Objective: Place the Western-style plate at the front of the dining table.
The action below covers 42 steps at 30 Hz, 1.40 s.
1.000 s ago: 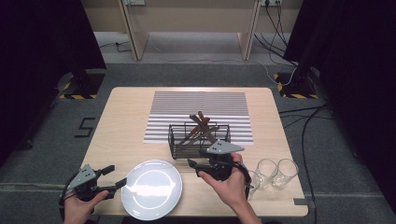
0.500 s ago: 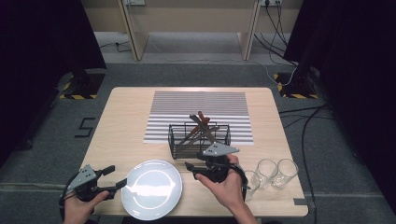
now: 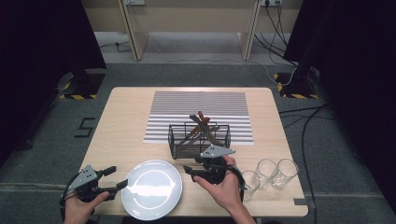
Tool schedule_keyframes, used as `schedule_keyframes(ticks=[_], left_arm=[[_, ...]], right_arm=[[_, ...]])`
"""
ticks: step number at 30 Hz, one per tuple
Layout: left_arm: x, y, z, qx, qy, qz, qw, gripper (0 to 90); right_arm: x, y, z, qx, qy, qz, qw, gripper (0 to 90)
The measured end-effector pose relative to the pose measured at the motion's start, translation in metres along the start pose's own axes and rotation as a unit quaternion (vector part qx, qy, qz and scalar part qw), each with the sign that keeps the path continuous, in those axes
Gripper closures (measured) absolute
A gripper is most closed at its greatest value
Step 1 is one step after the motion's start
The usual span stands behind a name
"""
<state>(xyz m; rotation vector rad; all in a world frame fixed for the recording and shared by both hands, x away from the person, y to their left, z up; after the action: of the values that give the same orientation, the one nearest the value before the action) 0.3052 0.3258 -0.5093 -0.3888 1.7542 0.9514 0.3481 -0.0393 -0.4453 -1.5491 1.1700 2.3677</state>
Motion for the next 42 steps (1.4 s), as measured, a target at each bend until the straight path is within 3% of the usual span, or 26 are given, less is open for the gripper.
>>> schedule_keyframes(ticks=[8,24,34,42], left_arm=[[0.000,-0.001,-0.002,0.012,0.001,-0.001,0.9999,21.7],[0.004,-0.001,-0.008,0.028,0.005,0.024,0.9993,24.1],[0.009,-0.003,-0.009,0.042,0.007,0.045,0.9981,25.6],[0.010,-0.005,-0.010,0.047,0.003,0.054,0.9974,26.8]], right_arm=[[0.008,-0.009,0.002,-0.007,-0.004,0.019,0.9998,43.3],[0.023,-0.025,0.007,-0.028,-0.012,0.056,0.9980,43.2],[0.034,-0.034,0.013,-0.047,-0.024,0.081,0.9953,43.3],[0.045,-0.041,0.019,-0.069,-0.033,0.109,0.9911,44.0]])
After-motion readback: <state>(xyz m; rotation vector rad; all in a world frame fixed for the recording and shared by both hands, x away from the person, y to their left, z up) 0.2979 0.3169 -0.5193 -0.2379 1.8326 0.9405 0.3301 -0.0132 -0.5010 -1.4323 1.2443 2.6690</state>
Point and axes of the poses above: each handheld gripper's, and its own axes: y roughly backward along the jaws, x roughly out of its underside, z roughly to its left, the point moved 3 cm from there along -y, roughly forward along the jaws
